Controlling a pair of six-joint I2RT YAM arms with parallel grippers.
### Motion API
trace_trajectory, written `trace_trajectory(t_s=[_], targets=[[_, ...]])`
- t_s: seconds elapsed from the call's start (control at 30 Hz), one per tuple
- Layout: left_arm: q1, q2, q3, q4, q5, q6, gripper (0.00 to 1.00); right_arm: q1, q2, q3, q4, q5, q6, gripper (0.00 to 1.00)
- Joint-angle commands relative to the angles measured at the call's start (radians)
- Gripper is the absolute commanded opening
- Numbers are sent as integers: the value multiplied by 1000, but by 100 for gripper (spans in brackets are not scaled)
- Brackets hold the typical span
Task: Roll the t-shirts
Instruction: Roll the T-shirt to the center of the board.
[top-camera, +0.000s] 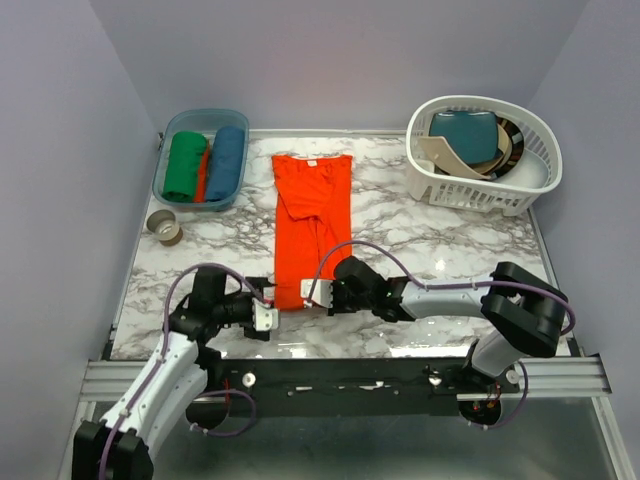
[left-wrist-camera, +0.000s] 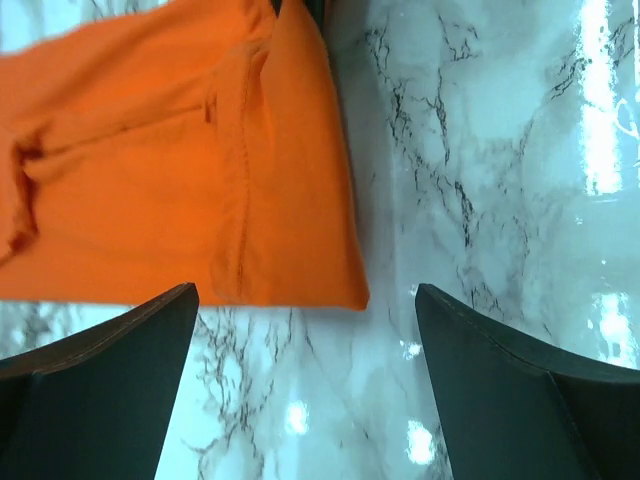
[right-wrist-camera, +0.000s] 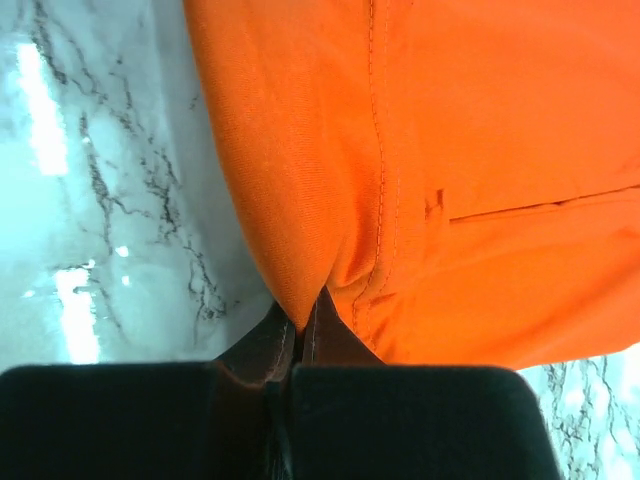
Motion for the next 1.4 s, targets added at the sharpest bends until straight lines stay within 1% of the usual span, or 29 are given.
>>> trace_trajectory(t_s=[0.0,0.1,0.13,0.17,0.23,0.27,0.4,0.43,0.5,0.6,0.67,0.77,0.8,0.87,0.9,1.07,1.1,1.13,1.17,1.2,1.23,1.3,1.33,1.37], targets=[[-139,-181,-165,300,-89,9,99,-6,-11,48,-114,-95,50,1],[-208,-183,-193,328,-159,-16,99,-8,-14,43,-113,-98,51,1],[-239,-178,-197,346,-175,-61,98,-6,-16,45,-116,-97,51,1],[-251,-168,-201,392,-201,-75,97,-6,-16,45,-117,-100,51,1],[-288,-123,-208,427,-227,-82,92,-5,-19,46,-123,-103,56,1],[-300,-105,-211,469,-265,-80,90,-6,-22,46,-123,-103,57,1],[-319,33,-196,503,-293,-34,79,-8,-31,49,-132,-111,65,1],[-319,49,-187,507,-290,-31,78,-8,-33,52,-140,-109,67,1],[-319,64,-185,503,-272,18,76,-11,-37,54,-145,-108,68,1],[-320,44,-213,487,-250,100,75,-20,-40,64,-145,-112,71,1],[-322,41,-236,487,-248,121,73,-25,-40,69,-177,-115,68,1],[-324,55,-231,487,-250,127,63,-34,-39,77,-189,-135,65,1],[-325,75,-227,484,-248,125,57,-36,-34,78,-192,-146,62,1],[-325,102,-202,478,-250,115,49,-40,-31,89,-205,-157,61,1],[-325,139,-187,443,-253,115,41,-48,-28,92,-209,-166,61,1],[-325,254,-60,356,-282,11,22,-66,-14,124,-255,-198,51,1],[-325,282,-41,339,-276,3,16,-74,-16,127,-263,-213,50,1],[-324,293,3,308,-267,3,13,-80,-16,132,-283,-224,44,1],[-324,300,25,229,-256,7,8,-88,-21,140,-300,-238,39,1],[-320,302,45,202,-236,-19,1,-106,-22,153,-316,-250,36,1],[-319,305,86,175,-226,-40,0,-117,-27,160,-358,-284,25,1],[-304,319,132,49,-187,-49,0,-147,-47,178,-413,-337,-4,1],[-299,331,188,-11,-151,-31,0,-157,-56,181,-471,-391,-36,1],[-296,348,218,-117,-132,-33,0,-167,-63,186,-502,-416,-56,1]])
